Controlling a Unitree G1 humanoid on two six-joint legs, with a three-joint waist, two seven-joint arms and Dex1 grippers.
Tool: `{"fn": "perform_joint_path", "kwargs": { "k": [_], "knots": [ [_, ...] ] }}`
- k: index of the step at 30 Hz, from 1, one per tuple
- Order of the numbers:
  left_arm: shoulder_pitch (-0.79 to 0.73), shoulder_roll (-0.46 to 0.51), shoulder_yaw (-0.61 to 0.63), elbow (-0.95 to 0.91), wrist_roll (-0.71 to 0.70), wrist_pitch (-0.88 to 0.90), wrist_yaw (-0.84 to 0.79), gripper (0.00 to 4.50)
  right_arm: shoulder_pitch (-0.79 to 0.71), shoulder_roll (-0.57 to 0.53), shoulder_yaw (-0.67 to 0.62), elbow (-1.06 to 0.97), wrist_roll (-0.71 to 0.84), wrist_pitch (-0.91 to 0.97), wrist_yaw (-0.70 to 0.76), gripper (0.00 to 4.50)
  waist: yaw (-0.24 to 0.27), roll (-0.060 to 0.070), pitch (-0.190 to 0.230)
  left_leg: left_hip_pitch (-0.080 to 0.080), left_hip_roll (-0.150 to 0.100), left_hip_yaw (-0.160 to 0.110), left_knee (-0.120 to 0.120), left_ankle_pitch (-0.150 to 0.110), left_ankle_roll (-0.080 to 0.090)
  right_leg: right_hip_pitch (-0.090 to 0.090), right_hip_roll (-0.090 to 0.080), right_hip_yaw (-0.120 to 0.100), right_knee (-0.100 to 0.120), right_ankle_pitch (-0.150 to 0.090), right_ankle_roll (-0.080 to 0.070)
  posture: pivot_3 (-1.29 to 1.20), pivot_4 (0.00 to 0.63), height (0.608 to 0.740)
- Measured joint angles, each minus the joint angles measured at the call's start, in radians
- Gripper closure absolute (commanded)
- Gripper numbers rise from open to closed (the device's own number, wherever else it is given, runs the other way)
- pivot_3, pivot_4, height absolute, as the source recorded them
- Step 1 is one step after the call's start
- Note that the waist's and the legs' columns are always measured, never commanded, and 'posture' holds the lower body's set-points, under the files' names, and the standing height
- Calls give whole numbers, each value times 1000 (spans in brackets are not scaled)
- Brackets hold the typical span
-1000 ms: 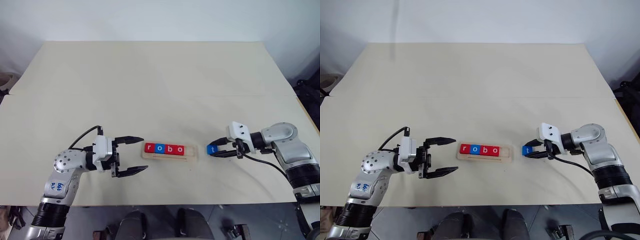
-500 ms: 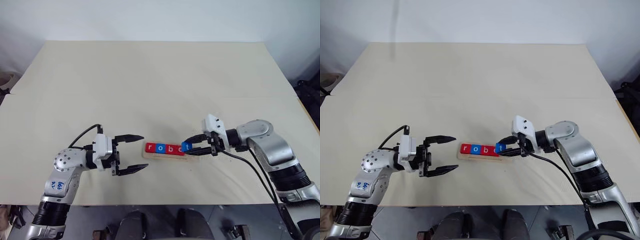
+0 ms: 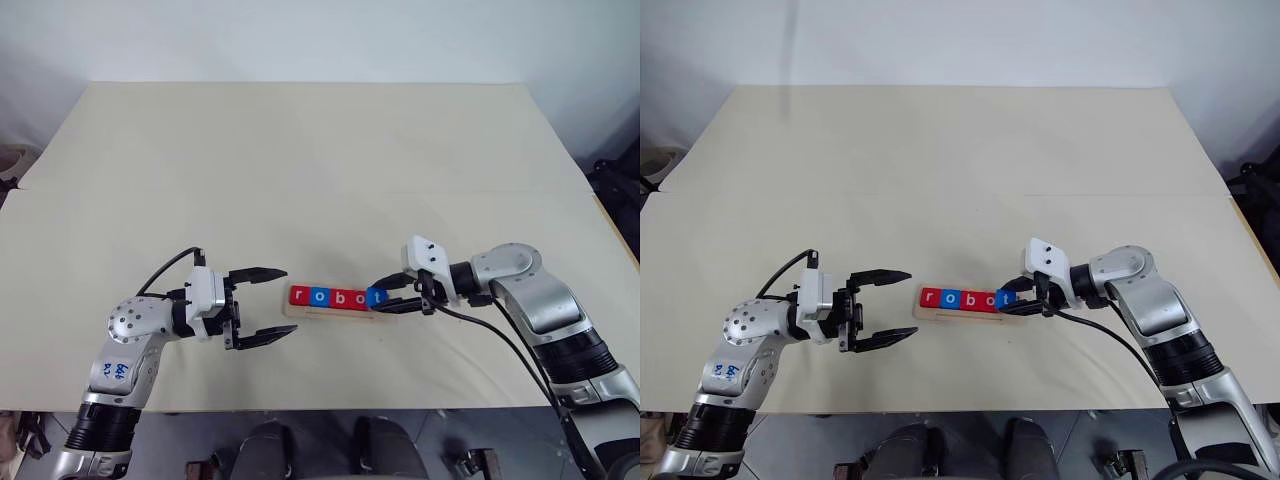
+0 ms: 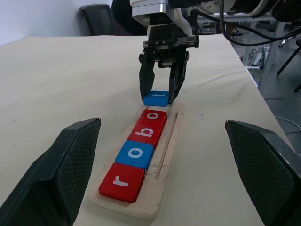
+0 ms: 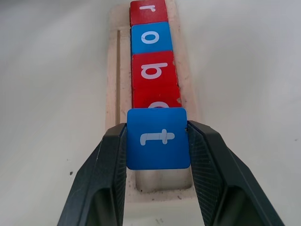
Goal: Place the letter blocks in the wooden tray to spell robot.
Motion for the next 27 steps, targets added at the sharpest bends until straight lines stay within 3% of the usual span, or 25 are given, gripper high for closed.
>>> {"fn": "perform_joint_path", "kwargs": {
  "k": [11, 19, 21, 24, 27],
  "knots": [
    [0, 0, 0, 0, 0, -1, 8, 0, 2, -3, 1, 26, -27, -17, 2, 3032, 0, 0, 0, 0, 0, 0, 0, 0, 0, 0, 0, 0, 0, 0, 0, 0, 150, 740],
    [0, 0, 0, 0, 0, -1, 9, 0, 10, -3, -3, 17, -10, 22, 5, 384, 0, 0, 0, 0, 0, 0, 0, 0, 0, 0, 0, 0, 0, 0, 0, 0, 150, 740],
    [0, 0, 0, 0, 0, -1, 10, 0, 10, -5, -17, 13, 1, 27, 4, 19, 0, 0, 0, 0, 0, 0, 0, 0, 0, 0, 0, 0, 0, 0, 0, 0, 150, 740],
    [0, 0, 0, 2, 0, -1, 10, 0, 11, -32, -44, 0, 22, 34, 4, 184, 1, 0, 0, 0, 0, 0, 0, 0, 0, 0, 0, 0, 0, 0, 0, 0, 150, 740],
    [0, 0, 2, 6, 0, -2, 11, 0, 36, -80, -86, -7, 36, 34, 10, 1041, 2, 0, 0, 0, 0, 0, 0, 0, 0, 0, 0, 0, 0, 0, 0, 0, 150, 740]
  ]
}}
